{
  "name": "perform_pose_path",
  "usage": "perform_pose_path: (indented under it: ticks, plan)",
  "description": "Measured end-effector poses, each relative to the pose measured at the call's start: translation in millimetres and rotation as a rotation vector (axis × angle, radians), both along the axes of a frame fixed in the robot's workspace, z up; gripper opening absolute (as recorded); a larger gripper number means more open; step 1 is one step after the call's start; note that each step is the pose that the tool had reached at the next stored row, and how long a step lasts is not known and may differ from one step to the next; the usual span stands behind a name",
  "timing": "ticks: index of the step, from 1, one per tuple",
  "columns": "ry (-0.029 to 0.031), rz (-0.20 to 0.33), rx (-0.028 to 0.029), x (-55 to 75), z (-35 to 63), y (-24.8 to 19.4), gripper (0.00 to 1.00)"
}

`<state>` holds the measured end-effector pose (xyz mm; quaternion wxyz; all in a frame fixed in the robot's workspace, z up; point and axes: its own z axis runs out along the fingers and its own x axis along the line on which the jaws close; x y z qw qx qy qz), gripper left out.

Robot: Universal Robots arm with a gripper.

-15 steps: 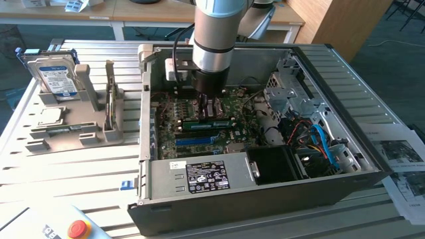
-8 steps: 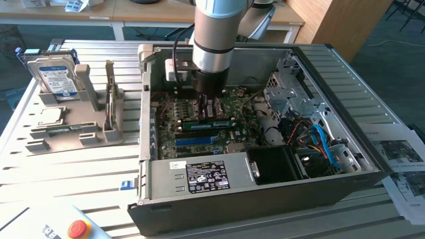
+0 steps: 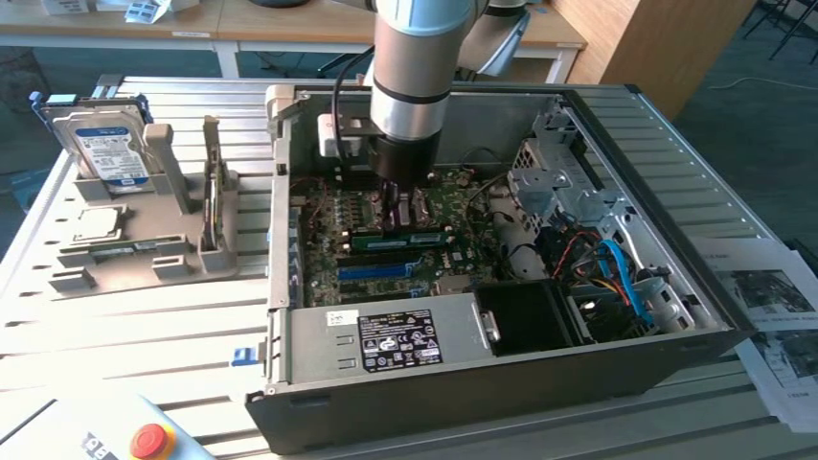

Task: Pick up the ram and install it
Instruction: 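Press down the ram until it locks into place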

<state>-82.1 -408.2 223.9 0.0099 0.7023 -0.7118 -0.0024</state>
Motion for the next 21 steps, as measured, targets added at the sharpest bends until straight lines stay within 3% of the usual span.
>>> perform_pose_path:
  ticks: [14, 21]
  plan:
    - [-0.0002, 0.0, 0.0003, 0.1, -2.5, 0.1, 0.1]
    - [-0.0002, 0.0, 0.0002, 0.1, 4.3, 0.0, 0.1]
